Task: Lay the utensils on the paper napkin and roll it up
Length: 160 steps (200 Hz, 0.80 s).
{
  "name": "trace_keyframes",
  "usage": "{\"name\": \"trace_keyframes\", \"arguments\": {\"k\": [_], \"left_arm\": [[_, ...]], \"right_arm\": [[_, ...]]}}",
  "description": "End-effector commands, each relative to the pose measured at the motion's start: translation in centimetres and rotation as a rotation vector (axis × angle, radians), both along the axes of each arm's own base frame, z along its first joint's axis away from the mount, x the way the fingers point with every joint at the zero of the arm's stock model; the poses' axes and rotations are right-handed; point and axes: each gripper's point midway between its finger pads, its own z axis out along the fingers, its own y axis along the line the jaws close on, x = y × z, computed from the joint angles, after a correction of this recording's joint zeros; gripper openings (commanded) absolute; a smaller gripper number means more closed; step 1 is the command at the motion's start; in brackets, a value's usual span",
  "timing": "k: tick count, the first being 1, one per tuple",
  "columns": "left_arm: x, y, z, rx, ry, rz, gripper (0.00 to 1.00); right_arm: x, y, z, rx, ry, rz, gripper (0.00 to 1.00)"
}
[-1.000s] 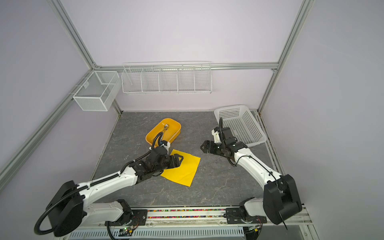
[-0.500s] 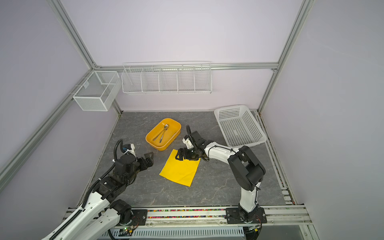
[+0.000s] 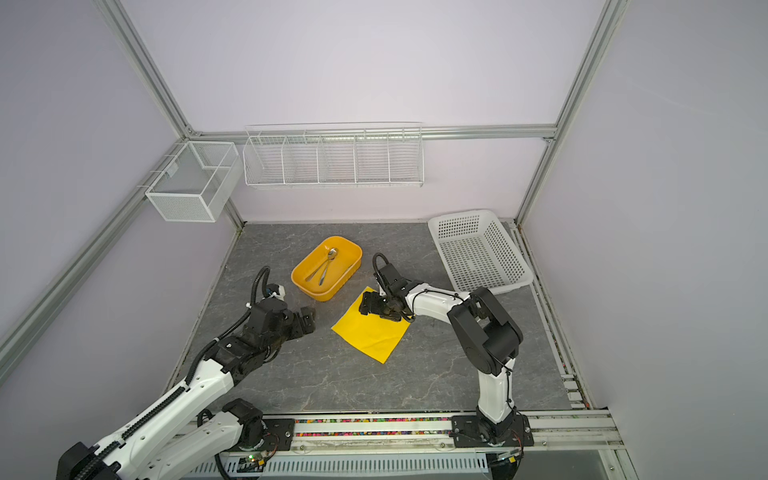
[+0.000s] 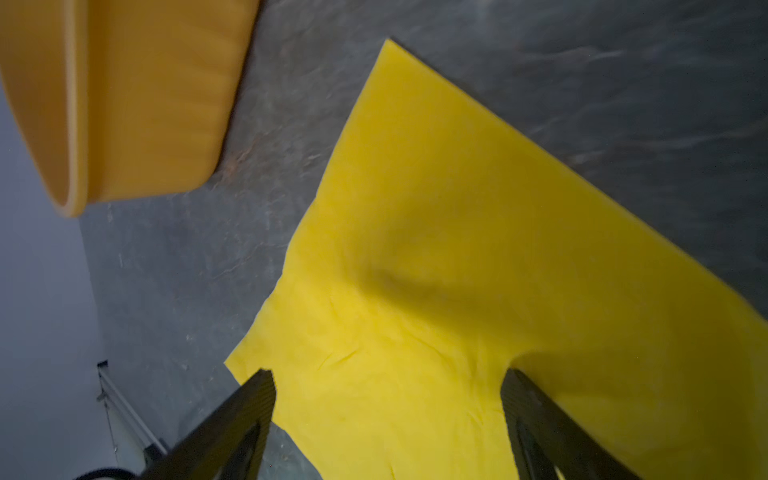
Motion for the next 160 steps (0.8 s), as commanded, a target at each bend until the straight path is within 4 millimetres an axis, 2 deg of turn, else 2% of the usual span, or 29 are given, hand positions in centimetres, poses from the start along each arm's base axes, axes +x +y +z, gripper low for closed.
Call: {"name": "trace_keyframes", "arguments": {"k": [1,20,34,42,62,81,103,121,130,146,160], "left_arm": [[1.4,-0.4,1.6,0.004,-0.029,-0.004,0.99],[2.7,-1.0,2.0,-0.016,-0.015,-0.010,0.99],[3.9,-1.8,1.9,-0.052,0.015,-0.029,1.00],[4.7,-2.0,1.9,-0.066,0.037,-0.032,1.00],[6.9,-3.1,2.3,-0.047,0.071,-0.067,1.00],[9.2,-4.2,2.3,-0.015,0.107,-0.108,1.00],[11.4,-5.8,0.9,-0.030,0.212,-0.168,1.00],[12.7,-6.9,-0.5,-0.020,0.316,-0.222,0.98],[13.1,-7.2,-1.6,-0.004,0.374,-0.228,0.98],[13.4,-7.8,-3.0,-0.003,0.443,-0.239,0.91],[13.2,-8.1,-3.9,-0.030,0.458,-0.243,0.91]], "right_arm": [[-1.7,-8.7,-4.0,-0.240,0.107,-0.327,0.89],[-1.6,-9.8,-2.9,-0.251,0.073,-0.379,0.89],[-1.1,-9.3,-1.9,-0.198,0.046,-0.375,0.89],[-0.9,-8.5,-1.2,-0.146,0.031,-0.356,0.89],[0.5,-5.0,2.5,0.008,-0.092,-0.177,0.89],[0.6,-4.6,4.9,-0.007,-0.156,-0.102,0.89],[0.3,-5.0,6.9,0.003,-0.213,-0.059,0.89],[-0.2,-5.8,7.5,-0.013,-0.229,-0.052,0.89],[-0.5,-6.1,7.6,-0.023,-0.230,-0.048,0.89],[-1.0,-6.7,7.6,-0.045,-0.220,-0.047,0.89],[-1.3,-6.8,7.7,-0.039,-0.202,-0.039,0.89]]}}
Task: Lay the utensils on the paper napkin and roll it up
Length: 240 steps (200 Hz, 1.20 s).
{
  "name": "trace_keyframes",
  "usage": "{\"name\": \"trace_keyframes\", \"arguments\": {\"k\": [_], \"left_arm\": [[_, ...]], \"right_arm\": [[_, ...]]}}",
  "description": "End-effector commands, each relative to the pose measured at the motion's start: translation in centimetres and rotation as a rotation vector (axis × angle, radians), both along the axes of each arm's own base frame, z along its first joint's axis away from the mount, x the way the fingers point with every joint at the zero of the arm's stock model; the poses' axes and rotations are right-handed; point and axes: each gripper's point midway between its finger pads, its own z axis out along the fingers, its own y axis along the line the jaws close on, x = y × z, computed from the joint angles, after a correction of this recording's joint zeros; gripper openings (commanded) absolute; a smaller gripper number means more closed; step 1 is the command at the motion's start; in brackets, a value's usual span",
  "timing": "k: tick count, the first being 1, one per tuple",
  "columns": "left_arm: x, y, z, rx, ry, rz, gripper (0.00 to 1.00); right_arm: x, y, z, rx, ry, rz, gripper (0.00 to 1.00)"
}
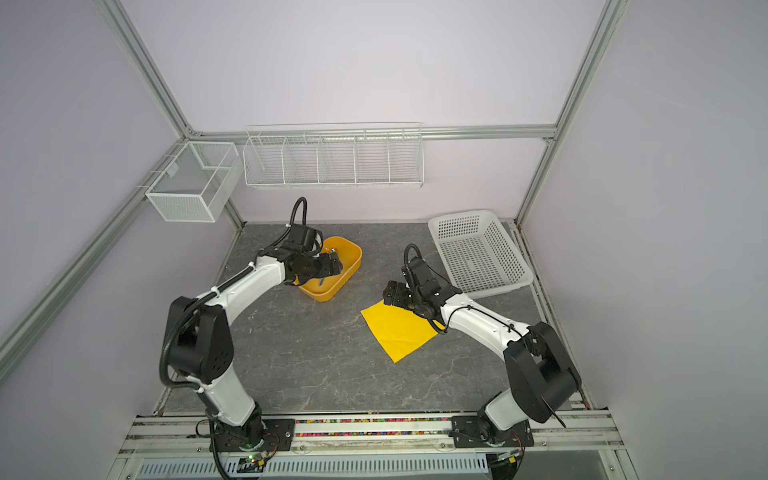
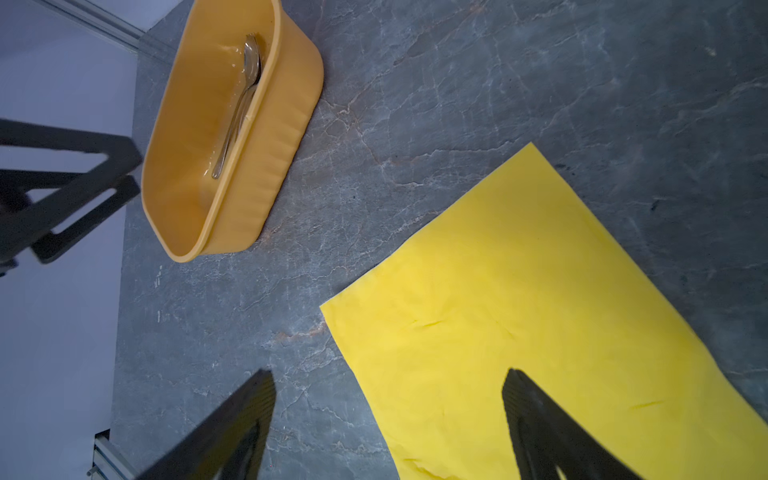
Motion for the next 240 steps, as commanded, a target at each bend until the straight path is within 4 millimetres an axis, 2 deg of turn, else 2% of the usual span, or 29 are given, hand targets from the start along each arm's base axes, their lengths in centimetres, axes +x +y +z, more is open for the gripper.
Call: {"name": "trace_keyframes", "arguments": {"k": [1,34,68,96,130,155,174,216,240], "left_arm": [[-2.6,-0.4,-2.3,-0.004,0.143,-0.055,0.91],[-4.3,-0.6,-4.1,-0.051,0.199,-0.040,0.91],[-6.1,-0.7,-5.0,-0.134,0.215,0.036,0.90],[-8.4,-2.3,-5.6,-0.177,0.232,0.051,0.89],[-11.3,-4.2,-6.2,-0.126,0.250,0.076,0.89],[-12.4,-6.9,-4.8,-0.222,0.216,0.011,0.89],[-12.3,-7.5,-3.7,-0.237,0.188,-0.005,0.89],[-12.0,-5.3,-0.6,-0.178,0.060,0.012,0.90],[-12.2,-3.1,0.7,-0.144,-0.051,0.038,0.93]], "right_arm": [[-1.2,-1.1,-0.8,-0.046,0.046,0.027,0.89],[-1.5,-0.6,-0.3,-0.012,0.045,0.060,0.89],[-1.7,-0.6,-0.6,-0.032,0.052,0.107,0.89],[-2.4,-1.1,-1.3,-0.067,0.071,0.169,0.89],[-2.9,-1.7,-1.8,-0.100,0.084,0.227,0.89],[-3.6,-1.8,-2.6,-0.103,0.136,0.235,0.89],[-4.1,-1.6,-3.4,-0.088,0.170,0.238,0.89],[-4.0,-1.3,-5.5,-0.090,0.222,0.231,0.89],[-2.7,-1.5,-6.3,-0.139,0.239,0.211,0.89]]}}
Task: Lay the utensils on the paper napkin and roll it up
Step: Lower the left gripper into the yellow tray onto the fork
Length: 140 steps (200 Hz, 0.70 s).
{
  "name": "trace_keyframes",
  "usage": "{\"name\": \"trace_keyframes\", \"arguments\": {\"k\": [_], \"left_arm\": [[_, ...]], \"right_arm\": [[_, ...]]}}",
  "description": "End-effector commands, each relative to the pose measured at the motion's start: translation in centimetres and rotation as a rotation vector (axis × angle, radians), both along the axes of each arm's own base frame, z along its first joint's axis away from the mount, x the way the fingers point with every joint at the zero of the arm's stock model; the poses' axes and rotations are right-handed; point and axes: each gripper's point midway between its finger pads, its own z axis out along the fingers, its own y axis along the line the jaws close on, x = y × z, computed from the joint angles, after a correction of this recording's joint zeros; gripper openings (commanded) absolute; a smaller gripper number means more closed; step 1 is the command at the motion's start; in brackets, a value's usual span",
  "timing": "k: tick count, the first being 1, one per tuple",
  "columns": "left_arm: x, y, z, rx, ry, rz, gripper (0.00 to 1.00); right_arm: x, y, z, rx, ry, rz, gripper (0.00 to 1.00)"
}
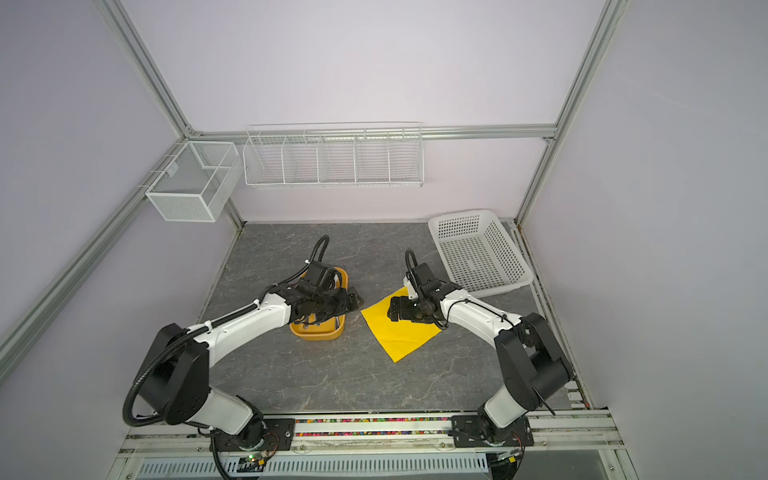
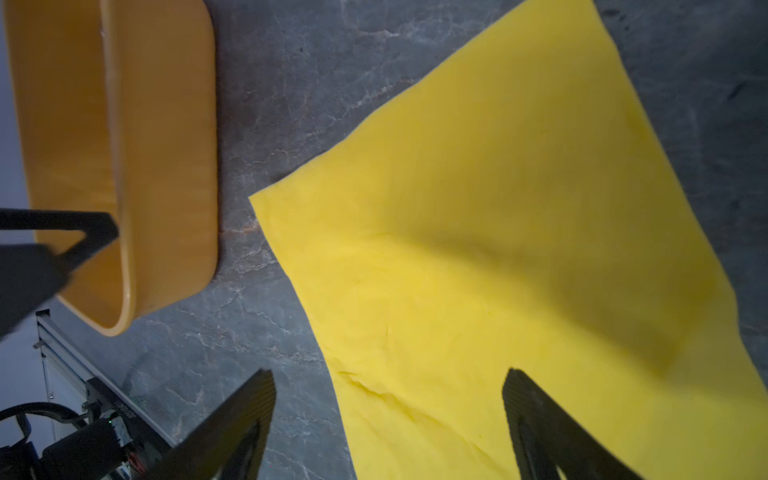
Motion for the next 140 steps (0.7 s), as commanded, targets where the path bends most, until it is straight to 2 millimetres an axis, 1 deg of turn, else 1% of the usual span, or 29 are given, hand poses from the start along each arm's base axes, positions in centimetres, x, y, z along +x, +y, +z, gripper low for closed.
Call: {"name": "trace_keyframes", "arguments": {"k": [1,11,30,51,72,89,105,116,140], "left_arm": [[0.1,2.6,1.4,0.057,-0.119,0.051,0.93],[0.0,3.5,1.9,0.060,-0.162,0.075,0.95],[0.0,4.9,3.0,0.069,-0.254,0.093,1.00],[-0.1,7.3,4.0,0.090,-0.311,0.133,0.99],[-0.5,9.1,4.9,0.060,-0.380,0.158,0.99],[-1.0,9.9,5.7,0.028,-0.444,0.169,0.99],[-1.5,10.6,6.5,0.028,-0.488,0.166,0.99],[-1.8,10.6,6.8,0.037,-0.502,0.137,0.99],[-1.8,10.6,6.5,0.068,-0.486,0.115,0.99]], "right_arm": [[0.9,-0.1,-0.7,-0.038,0.023,-0.012,0.89],[1.5,0.3,-0.6,-0.030,0.022,-0.010,0.89],[1.9,0.6,-1.3,-0.040,0.040,-0.008,0.89],[1.8,0.8,-2.6,-0.053,0.088,-0.016,0.89],[1.5,1.8,-3.3,-0.030,0.106,0.007,0.89],[1.1,3.4,-3.5,0.024,0.115,0.088,0.89],[0.9,3.4,-4.4,-0.014,0.144,0.101,0.89],[0.8,3.4,-4.7,-0.020,0.158,0.097,0.89],[0.8,3.8,-4.7,0.004,0.172,0.066,0.89]]}}
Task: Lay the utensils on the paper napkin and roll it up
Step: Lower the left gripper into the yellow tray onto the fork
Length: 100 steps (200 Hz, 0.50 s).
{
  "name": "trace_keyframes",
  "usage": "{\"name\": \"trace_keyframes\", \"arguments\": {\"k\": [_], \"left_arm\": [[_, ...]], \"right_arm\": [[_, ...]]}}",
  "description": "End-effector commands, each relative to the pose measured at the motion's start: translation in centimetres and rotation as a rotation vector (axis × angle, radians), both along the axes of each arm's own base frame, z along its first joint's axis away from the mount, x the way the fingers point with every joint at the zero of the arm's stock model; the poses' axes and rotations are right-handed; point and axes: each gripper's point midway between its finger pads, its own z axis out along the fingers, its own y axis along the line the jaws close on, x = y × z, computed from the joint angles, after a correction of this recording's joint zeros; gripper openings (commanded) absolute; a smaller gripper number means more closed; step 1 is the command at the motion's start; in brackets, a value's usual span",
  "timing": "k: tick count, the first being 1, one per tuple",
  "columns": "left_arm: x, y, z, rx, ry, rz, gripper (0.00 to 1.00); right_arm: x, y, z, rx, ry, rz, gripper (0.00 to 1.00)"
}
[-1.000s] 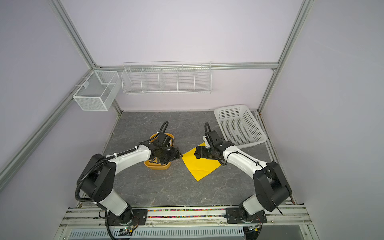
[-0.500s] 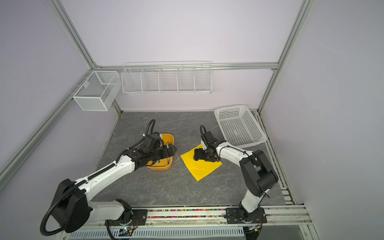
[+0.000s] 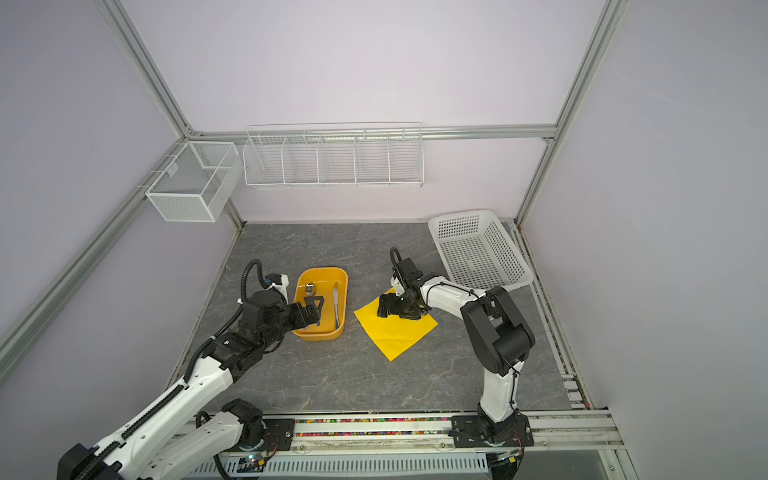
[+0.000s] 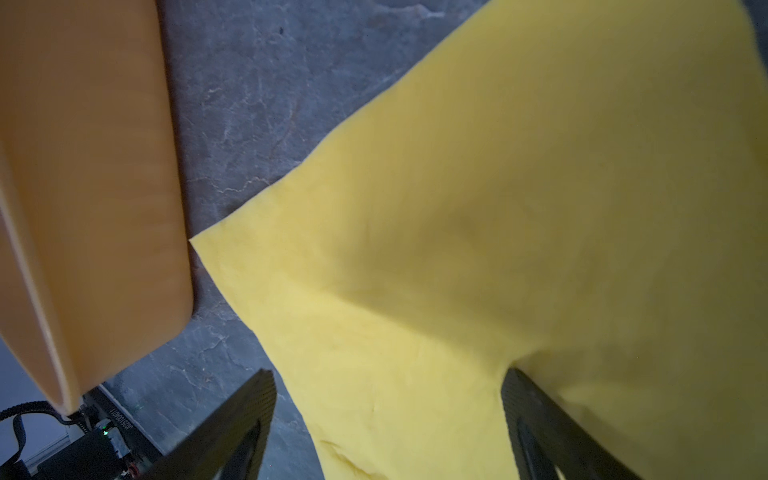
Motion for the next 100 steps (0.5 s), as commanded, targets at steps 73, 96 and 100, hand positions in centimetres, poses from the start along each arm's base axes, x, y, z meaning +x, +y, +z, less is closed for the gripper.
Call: {"name": "trace_keyframes", "arguments": {"k": [73,96,100], "left_arm": [[2.1,-0.5,-4.5,0.146,0.234,0.004,0.83],[2.6,-0.7,-5.8,0.191,0.331,0.016,0.69],[2.7,-0.5,-6.1,0.206,0.350,0.028,0.67]], "right_arm": [[-0.6,2.6,3.8,0.145,-0.051,0.089,0.88],[0.1,2.4,7.1,0.165,-0.158,0.080,0.88],[0.2,2.4,7.7,0.169,-0.179,0.076,0.88]]}}
